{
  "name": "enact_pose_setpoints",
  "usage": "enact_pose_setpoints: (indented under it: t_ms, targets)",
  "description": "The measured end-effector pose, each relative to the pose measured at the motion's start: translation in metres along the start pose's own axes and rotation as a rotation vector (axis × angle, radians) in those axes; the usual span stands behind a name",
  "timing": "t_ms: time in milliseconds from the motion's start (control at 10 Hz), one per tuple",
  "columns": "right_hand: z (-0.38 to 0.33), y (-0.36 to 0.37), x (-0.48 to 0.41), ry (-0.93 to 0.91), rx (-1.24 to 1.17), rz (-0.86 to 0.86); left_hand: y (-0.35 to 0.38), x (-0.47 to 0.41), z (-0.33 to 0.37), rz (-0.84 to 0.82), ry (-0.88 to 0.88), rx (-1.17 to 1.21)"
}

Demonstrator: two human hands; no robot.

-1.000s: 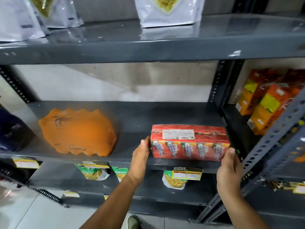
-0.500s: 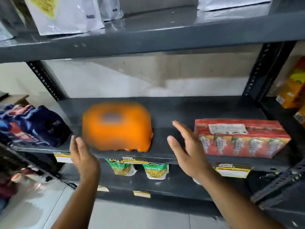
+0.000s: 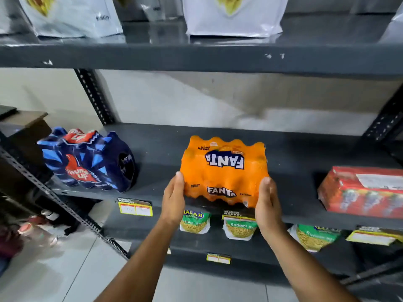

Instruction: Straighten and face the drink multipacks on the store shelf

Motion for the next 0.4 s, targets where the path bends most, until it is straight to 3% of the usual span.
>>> enact_pose_setpoints:
  t_ms: [300, 400]
  targets:
    - [-0.005, -0.001, -0.001, 0.051, 0.139, 0.006, -0.006, 0.019, 0.019, -0.048, -0.007, -0.12]
    - [-0.03, -0.013, 0.015, -0.053, 0.199, 0.089, -0.005, 0.036, 0.059, 0.061, 0.234, -0.34]
Point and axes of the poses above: each hand's wrist, its own x-axis away from the middle knuckle, its own y-axis out of the palm, z = x × y, the point moved 6 cm from there along -x, towards the middle knuckle, and after that the axes turned 5 degrees about y, right-handed, at the moved point
